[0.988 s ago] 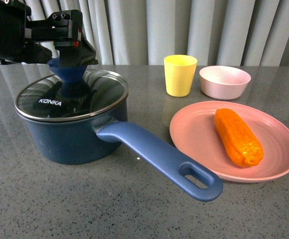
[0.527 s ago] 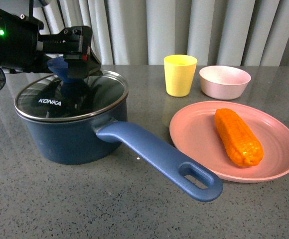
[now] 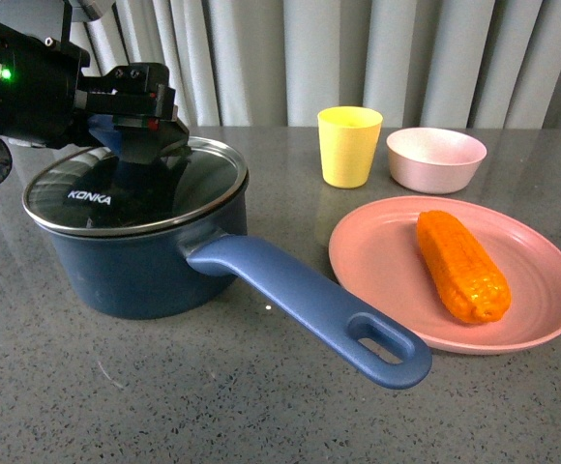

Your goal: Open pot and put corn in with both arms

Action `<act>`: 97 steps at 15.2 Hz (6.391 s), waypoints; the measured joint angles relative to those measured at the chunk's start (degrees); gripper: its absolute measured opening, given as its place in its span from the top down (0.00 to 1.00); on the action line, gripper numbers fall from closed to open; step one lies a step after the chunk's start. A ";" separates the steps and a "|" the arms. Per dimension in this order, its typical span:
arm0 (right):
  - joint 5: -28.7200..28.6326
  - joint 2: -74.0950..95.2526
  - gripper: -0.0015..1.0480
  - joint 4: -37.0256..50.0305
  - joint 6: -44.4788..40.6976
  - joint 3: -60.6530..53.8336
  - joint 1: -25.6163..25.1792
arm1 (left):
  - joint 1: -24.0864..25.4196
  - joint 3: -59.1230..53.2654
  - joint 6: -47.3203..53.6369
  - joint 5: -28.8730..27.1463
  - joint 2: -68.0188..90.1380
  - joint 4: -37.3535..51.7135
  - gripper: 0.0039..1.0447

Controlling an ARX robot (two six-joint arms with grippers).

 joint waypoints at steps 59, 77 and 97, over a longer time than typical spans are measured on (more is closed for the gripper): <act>0.00 0.00 0.06 0.02 0.00 0.00 0.00 | 28.22 -37.40 -6.01 7.56 -39.76 25.20 0.39; 0.00 0.00 0.06 0.00 0.00 0.00 0.00 | 10.23 -58.10 -5.60 -10.40 -78.62 10.32 0.99; 0.00 0.00 0.06 0.00 0.00 0.00 0.00 | 10.23 -58.05 -5.60 -10.40 -95.65 -7.54 0.29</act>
